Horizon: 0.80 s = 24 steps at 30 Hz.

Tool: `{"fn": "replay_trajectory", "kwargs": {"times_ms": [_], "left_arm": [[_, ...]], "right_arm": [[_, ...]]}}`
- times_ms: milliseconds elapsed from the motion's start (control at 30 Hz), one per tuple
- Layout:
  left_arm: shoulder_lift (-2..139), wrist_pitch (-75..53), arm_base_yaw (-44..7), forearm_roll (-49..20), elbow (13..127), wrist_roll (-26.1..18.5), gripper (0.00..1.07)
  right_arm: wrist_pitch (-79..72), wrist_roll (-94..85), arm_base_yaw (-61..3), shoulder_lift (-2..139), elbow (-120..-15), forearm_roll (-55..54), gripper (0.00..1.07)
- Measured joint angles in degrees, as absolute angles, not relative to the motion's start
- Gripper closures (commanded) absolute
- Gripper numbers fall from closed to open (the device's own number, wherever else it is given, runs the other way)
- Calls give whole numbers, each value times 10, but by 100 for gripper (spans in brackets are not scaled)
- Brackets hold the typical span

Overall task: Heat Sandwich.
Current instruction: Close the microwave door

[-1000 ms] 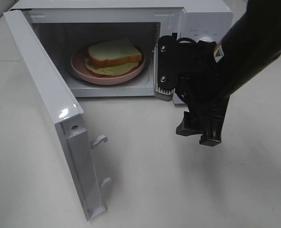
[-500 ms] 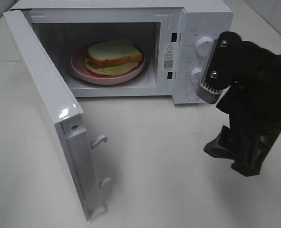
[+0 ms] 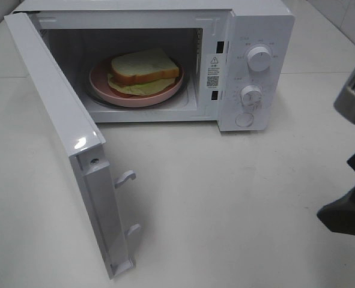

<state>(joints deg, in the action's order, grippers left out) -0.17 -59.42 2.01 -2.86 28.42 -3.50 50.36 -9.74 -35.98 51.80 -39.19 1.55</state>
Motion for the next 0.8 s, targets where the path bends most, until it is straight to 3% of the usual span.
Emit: {"fn": "replay_trajectory", "kwargs": {"times_ms": [800], "left_arm": [[-2, -594, 20, -29, 284, -35, 7]], "right_arm": [[683, -6, -359, 301, -392, 25, 31]]}}
